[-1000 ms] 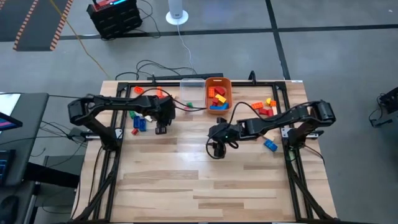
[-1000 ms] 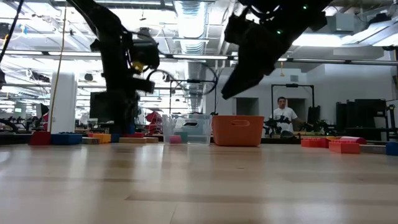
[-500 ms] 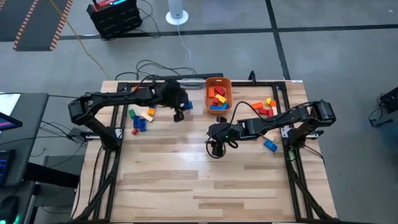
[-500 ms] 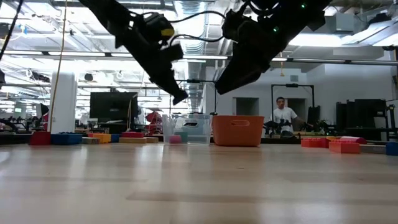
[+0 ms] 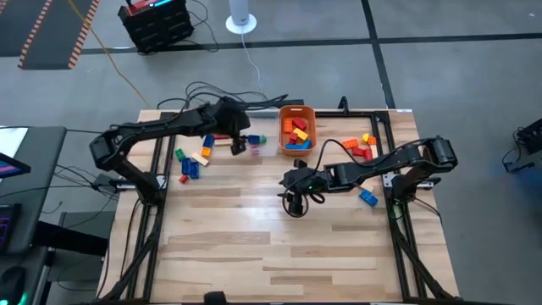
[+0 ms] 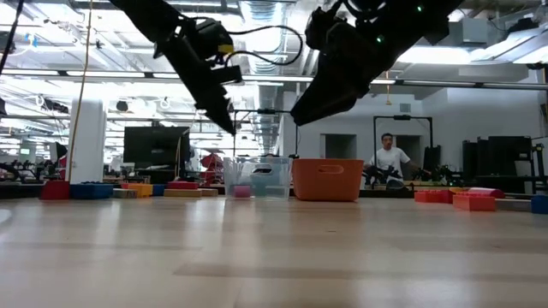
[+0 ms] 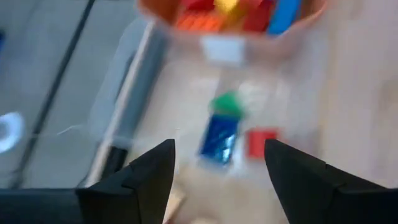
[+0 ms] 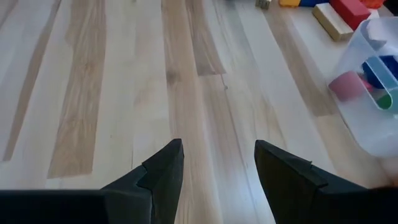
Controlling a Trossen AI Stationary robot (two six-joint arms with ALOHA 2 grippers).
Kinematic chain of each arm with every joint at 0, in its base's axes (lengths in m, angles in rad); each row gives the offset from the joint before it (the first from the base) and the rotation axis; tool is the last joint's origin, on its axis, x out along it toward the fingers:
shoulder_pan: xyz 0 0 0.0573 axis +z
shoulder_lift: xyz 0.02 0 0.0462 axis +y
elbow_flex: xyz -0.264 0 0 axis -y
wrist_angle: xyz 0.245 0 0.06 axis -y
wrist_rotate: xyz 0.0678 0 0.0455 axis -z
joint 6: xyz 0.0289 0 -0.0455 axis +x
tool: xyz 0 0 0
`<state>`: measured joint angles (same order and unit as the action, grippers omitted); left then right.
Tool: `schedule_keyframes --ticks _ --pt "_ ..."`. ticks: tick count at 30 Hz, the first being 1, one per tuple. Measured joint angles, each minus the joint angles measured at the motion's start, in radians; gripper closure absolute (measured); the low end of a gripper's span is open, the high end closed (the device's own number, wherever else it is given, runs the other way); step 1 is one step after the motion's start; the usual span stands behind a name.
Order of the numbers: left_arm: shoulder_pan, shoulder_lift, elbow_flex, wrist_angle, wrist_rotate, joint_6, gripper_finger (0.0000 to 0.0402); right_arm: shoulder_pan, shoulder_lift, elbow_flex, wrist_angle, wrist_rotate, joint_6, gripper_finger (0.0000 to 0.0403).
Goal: Sort blocks by size
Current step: Put the red rectangle block into the orange bin
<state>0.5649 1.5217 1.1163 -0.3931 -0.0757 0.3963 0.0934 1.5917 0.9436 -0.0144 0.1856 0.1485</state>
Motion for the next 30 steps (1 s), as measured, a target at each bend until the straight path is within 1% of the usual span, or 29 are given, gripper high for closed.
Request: schedule_keyframes --ticks 2,3,5,8,12,16,20,23,27,30 --pt "0.035 0.000 0.002 -0.037 -0.056 0.041 0.0159 -0.005 0.000 -0.026 0.037 0.000 0.001 0.0177" --pt "0.063 0.000 0.001 -0.066 -0.061 0.052 0.0160 -0.005 0.000 -0.039 0.057 0.000 0.002 0.0177" --pt "0.123 0.000 -0.007 -0.095 -0.045 0.056 0.0163 -0.004 0.000 -0.061 0.078 0.000 0.007 0.0177" --pt "0.208 0.001 -0.024 -0.130 0.017 0.068 0.0170 -0.003 0.000 -0.087 0.097 0.000 0.008 0.0177" --pt "0.281 0.001 -0.041 -0.133 0.028 0.108 0.0177 -0.004 0.000 -0.098 0.113 0.000 0.008 0.0177" --pt "0.284 0.027 -0.059 -0.145 0.034 0.136 0.0178 -0.004 0.000 -0.098 0.143 0.000 0.001 0.0177" --pt "0.273 0.081 -0.061 -0.156 0.026 0.153 0.0178 -0.004 0.000 -0.098 0.158 0.000 0.000 0.0177" --pt "0.273 0.109 -0.061 -0.136 0.026 0.171 0.0178 -0.002 0.000 -0.098 0.158 0.000 0.001 0.0177" --pt "0.273 0.118 -0.061 -0.124 0.028 0.206 0.0178 0.004 0.000 -0.098 0.157 0.000 0.000 0.0177" --pt "0.277 0.117 -0.061 -0.120 0.060 0.218 0.0178 0.004 0.000 -0.098 0.158 0.000 0.000 0.0177"
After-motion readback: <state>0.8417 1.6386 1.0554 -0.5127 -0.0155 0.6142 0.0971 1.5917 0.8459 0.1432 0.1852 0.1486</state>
